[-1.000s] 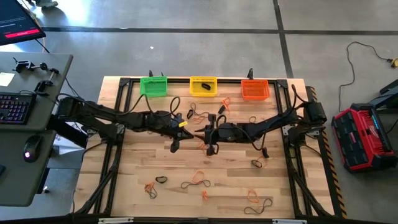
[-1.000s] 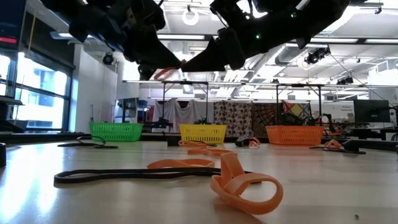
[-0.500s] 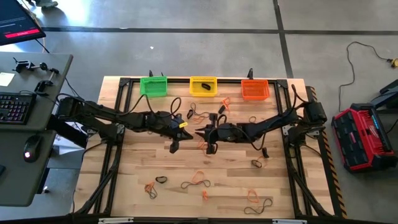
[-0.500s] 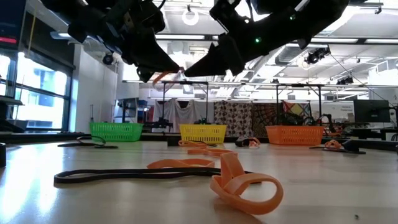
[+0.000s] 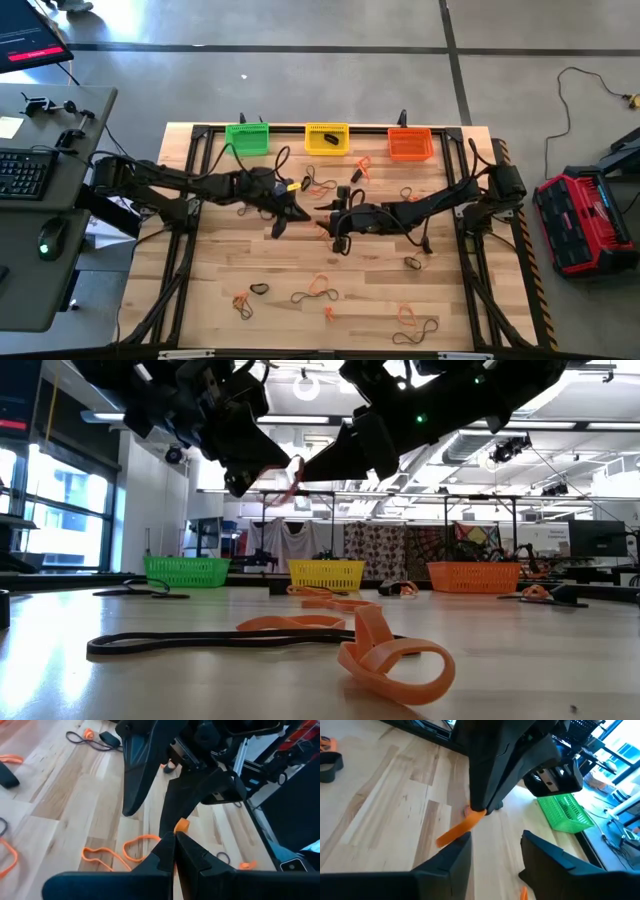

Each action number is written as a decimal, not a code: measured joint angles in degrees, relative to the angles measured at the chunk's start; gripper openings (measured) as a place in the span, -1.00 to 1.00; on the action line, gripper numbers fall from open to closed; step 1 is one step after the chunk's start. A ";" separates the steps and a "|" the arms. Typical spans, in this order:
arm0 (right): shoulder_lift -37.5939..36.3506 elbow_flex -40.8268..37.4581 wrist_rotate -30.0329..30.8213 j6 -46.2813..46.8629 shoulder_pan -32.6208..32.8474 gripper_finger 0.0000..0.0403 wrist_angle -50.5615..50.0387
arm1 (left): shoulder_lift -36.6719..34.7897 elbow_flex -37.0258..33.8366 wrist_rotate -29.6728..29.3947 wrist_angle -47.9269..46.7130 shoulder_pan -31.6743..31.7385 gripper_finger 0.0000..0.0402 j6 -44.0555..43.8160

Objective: Sort rubber bands into baskets
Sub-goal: Put the orange rubber band into the orange bin

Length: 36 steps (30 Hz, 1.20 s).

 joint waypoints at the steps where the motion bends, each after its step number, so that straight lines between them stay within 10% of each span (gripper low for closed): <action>1: 0.00 0.00 0.55 0.11 0.01 -0.19 -0.10 | 0.00 0.00 0.00 -0.02 0.10 -1.00 -0.02; 8: -3.29 0.00 5.11 5.78 -0.15 -0.19 -7.06 | 0.00 0.00 0.03 -0.04 0.39 -1.00 0.04; 15: -5.83 0.00 -2.81 11.55 -0.49 -0.19 -7.65 | 0.00 -0.02 -0.21 0.11 0.39 -1.00 0.09; 36: -1.71 0.00 -5.46 0.98 -0.82 -0.27 -0.03 | 0.00 -0.04 -0.25 2.92 -0.16 -1.00 0.04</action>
